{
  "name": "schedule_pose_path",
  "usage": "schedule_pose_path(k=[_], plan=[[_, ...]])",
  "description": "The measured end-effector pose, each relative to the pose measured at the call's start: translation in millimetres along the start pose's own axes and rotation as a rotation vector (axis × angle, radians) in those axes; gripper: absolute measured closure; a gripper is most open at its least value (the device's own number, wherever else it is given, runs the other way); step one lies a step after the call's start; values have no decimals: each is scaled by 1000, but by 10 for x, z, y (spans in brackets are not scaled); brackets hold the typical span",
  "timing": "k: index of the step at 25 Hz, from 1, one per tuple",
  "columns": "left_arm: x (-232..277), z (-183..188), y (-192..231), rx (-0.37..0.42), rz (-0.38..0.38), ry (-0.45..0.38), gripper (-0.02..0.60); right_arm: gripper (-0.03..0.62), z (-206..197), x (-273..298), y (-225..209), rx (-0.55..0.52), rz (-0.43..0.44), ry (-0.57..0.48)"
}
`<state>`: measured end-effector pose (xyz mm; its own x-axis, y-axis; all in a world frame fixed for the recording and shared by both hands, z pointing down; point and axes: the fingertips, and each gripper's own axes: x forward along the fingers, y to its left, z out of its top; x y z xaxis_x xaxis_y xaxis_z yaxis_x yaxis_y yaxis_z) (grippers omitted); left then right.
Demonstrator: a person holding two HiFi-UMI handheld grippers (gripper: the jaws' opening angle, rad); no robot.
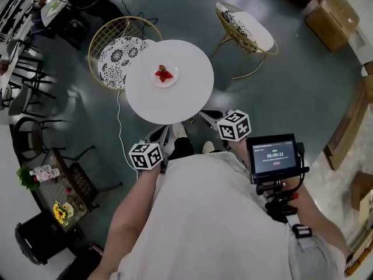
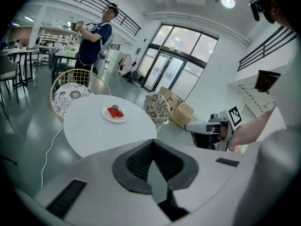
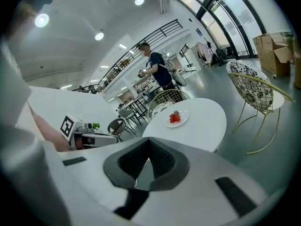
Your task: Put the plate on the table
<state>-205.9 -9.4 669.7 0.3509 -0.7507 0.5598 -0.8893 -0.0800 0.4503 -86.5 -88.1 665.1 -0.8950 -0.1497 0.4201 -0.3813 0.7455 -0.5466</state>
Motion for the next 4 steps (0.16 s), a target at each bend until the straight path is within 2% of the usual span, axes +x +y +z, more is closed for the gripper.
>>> schedule_pose_path(k=[4], plan=[[-278, -186, -285, -5, -1, 0, 577, 589, -210, -341, 243, 8, -9, 22]])
